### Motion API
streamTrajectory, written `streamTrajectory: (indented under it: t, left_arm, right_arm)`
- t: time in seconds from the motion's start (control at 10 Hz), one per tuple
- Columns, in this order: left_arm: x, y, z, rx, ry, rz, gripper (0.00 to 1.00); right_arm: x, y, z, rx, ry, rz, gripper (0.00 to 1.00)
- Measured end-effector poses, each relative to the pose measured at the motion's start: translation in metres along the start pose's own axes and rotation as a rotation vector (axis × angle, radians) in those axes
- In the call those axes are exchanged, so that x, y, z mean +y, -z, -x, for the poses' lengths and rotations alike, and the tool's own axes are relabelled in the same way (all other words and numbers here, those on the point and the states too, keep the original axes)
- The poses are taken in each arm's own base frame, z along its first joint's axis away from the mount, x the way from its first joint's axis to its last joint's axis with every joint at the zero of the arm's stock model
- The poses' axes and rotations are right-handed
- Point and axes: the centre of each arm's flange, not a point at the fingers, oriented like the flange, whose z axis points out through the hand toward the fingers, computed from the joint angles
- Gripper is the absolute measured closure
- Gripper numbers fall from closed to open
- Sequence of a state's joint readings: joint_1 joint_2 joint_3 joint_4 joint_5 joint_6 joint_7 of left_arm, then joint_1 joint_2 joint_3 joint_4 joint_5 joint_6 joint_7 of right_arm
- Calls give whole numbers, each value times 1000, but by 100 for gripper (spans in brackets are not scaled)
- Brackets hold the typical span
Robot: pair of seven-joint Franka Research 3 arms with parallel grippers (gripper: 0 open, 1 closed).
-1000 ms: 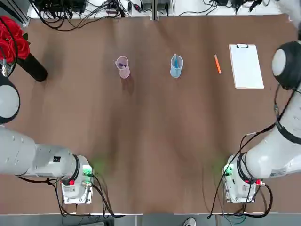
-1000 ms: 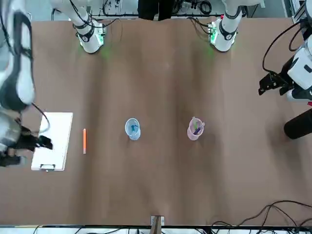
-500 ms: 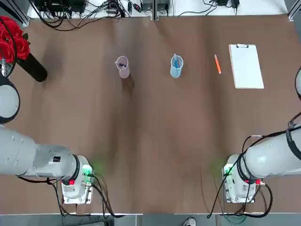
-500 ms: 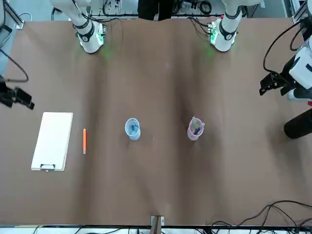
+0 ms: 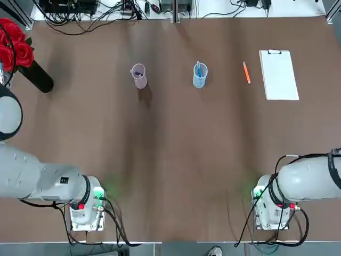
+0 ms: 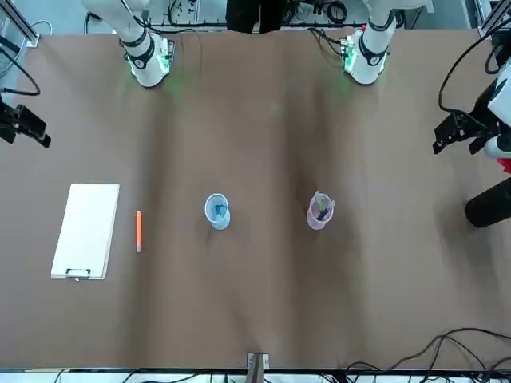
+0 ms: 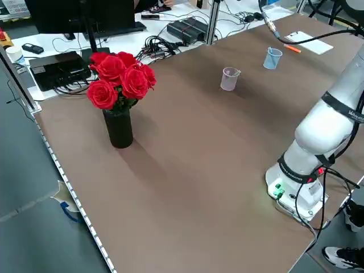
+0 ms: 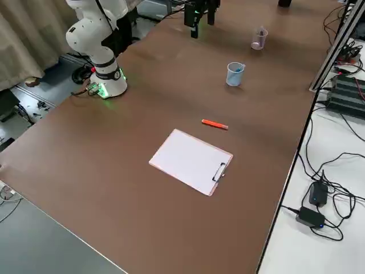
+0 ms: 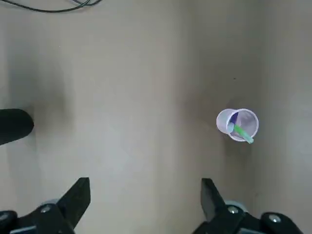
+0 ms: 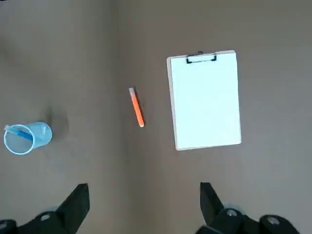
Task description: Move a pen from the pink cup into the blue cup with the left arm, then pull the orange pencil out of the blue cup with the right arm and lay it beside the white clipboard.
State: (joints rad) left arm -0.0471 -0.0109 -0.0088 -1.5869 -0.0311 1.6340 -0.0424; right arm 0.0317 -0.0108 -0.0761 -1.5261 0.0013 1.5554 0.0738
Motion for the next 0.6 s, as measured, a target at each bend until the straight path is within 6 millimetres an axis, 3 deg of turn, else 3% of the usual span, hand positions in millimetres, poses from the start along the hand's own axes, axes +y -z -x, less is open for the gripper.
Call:
streamTrajectory:
  t: [0.6]
  left_arm:
    - [0, -4, 5, -45, 3, -2, 0]
  right_arm:
    - [-3, -5, -2, 7, 4, 1, 0]
